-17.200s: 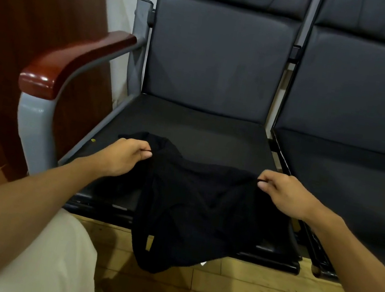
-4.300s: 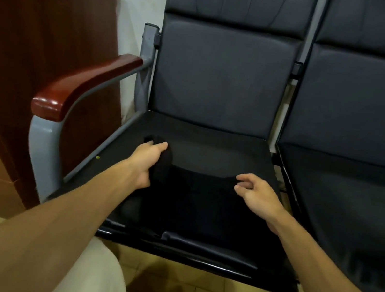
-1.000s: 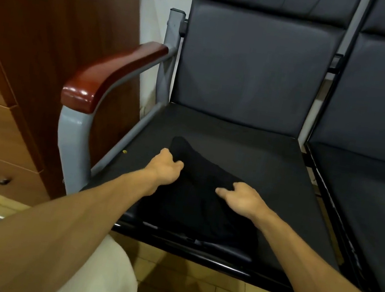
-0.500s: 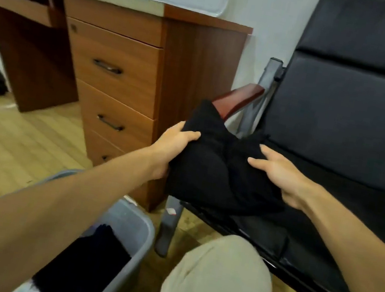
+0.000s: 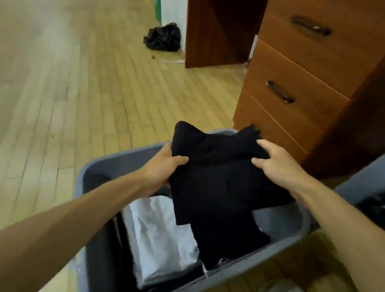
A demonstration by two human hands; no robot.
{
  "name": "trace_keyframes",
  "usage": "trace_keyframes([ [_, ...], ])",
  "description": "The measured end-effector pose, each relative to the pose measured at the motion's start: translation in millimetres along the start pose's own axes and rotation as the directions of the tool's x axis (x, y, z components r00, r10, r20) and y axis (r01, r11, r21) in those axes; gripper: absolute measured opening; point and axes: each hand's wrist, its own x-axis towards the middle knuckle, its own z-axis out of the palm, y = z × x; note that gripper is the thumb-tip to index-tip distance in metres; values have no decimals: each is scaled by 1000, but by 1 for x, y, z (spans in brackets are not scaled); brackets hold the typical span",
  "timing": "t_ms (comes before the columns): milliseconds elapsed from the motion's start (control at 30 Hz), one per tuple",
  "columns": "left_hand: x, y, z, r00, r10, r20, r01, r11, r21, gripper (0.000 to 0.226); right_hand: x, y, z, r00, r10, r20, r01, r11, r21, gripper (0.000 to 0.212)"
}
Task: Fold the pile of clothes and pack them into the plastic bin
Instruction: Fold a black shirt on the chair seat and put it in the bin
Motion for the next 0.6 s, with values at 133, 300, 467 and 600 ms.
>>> trace_keyframes([
  [133,-14,-53,-46,986,-140,-94,147,987,63,29,21,3,69,981,-54,187,58,998,-20,48],
  [300,-36,-94,-73,902,-426,-76,431,868,247,43,28,28,133,932,2,363,45,992,-120,41],
  [467,-28,-103,-72,852,-492,-177,496,654,571,71,14,49,136,880,187,437,-84,966,-244,40],
  [600,-8,-74,-50,964,-249,-95,239,653,719,49,4,47,90,914,173,366,-85,966,-244,33],
])
